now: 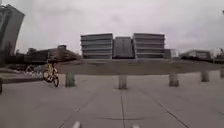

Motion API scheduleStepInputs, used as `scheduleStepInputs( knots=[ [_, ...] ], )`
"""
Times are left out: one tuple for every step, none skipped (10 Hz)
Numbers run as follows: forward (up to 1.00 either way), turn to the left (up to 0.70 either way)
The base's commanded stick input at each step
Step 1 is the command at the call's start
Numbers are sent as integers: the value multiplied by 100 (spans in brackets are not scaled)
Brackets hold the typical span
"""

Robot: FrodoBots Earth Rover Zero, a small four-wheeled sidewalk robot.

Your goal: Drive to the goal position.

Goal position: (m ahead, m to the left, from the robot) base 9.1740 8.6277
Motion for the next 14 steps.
scheduleStepInputs(
  knots=[
    [100,3],
    [100,14],
    [100,32],
    [100,32],
    [100,32],
    [100,19],
    [100,6],
    [100,0],
    [100,0],
    [100,0],
    [100,0],
    [100,0],
    [100,0],
    [100,0]
  ],
)
